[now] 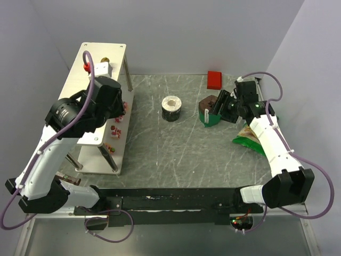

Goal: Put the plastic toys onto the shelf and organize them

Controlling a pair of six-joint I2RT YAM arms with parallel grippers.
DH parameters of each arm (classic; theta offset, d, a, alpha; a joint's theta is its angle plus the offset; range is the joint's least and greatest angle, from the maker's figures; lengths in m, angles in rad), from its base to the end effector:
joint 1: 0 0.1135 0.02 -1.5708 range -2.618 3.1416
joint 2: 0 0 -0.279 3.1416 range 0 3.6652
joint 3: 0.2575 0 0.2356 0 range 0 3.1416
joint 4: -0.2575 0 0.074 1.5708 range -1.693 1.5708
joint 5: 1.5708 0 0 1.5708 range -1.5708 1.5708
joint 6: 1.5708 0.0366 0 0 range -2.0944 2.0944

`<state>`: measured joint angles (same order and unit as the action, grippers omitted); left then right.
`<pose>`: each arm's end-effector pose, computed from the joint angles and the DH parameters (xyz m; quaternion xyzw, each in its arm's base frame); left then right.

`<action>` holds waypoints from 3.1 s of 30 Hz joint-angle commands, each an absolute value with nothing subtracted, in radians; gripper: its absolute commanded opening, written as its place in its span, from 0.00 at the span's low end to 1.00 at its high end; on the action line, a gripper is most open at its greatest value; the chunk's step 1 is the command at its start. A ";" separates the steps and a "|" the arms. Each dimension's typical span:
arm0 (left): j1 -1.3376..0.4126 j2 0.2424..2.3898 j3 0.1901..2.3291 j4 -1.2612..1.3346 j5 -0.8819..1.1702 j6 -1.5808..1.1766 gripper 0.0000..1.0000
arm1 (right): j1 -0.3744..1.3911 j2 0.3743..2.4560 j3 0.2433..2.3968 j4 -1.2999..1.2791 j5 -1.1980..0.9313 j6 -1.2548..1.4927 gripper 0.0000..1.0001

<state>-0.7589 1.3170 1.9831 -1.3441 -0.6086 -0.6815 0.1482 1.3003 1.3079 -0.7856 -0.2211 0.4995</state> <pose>0.1399 -0.1039 0.5063 -0.0960 0.8649 -0.0685 0.4879 0.2470 0.0450 0.3671 0.1183 0.9102 0.2186 0.3314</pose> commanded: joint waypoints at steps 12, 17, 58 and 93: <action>-0.660 1.135 1.832 -1.370 -0.678 -0.627 0.01 | 0.155 1.308 1.330 -0.727 -0.195 0.483 0.71; -0.655 1.114 1.819 -1.370 -0.686 -0.609 0.01 | 0.155 1.302 1.321 -0.723 -0.187 0.489 0.71; -0.540 1.058 1.758 -1.373 -0.431 -0.479 0.10 | 0.178 1.302 1.262 -0.695 -0.196 0.512 0.70; -0.512 1.095 1.801 -1.373 -0.433 -0.479 0.50 | 0.176 1.282 1.239 -0.692 -0.199 0.499 0.70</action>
